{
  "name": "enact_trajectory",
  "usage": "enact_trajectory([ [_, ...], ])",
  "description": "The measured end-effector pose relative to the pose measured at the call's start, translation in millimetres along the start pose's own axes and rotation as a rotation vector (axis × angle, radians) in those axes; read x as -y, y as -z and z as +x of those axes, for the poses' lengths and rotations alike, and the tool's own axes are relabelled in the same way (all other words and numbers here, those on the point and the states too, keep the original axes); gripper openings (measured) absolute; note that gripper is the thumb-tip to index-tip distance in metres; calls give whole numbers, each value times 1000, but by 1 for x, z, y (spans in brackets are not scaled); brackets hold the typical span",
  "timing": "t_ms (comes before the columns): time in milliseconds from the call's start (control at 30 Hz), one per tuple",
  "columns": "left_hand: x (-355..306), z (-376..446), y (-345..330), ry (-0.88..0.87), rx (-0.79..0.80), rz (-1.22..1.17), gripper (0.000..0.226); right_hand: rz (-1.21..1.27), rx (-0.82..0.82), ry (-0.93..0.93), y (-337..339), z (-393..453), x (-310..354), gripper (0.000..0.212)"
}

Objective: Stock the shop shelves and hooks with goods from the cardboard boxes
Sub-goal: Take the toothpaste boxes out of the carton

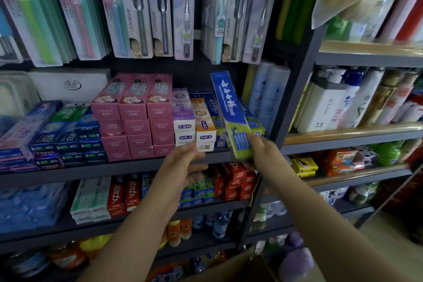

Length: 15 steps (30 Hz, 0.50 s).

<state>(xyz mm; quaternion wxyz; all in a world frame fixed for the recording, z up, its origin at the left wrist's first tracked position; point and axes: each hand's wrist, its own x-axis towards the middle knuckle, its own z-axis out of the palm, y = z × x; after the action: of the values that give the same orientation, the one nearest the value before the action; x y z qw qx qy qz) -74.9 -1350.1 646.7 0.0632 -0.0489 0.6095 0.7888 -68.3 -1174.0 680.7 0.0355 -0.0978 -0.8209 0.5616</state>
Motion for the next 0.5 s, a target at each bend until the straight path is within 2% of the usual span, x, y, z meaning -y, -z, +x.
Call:
enact_trajectory([
  [100,5,-8,22,31,-77,-15,13,-79,-37,24,-4,56,21,40],
  [233,14,-16,45,58,-129,-20,12,-189,-45,-2,-21,106,29,40],
  [500,23,-21,80,102,-226,-41,12,-409,-115,-66,-31,127,24,38],
])
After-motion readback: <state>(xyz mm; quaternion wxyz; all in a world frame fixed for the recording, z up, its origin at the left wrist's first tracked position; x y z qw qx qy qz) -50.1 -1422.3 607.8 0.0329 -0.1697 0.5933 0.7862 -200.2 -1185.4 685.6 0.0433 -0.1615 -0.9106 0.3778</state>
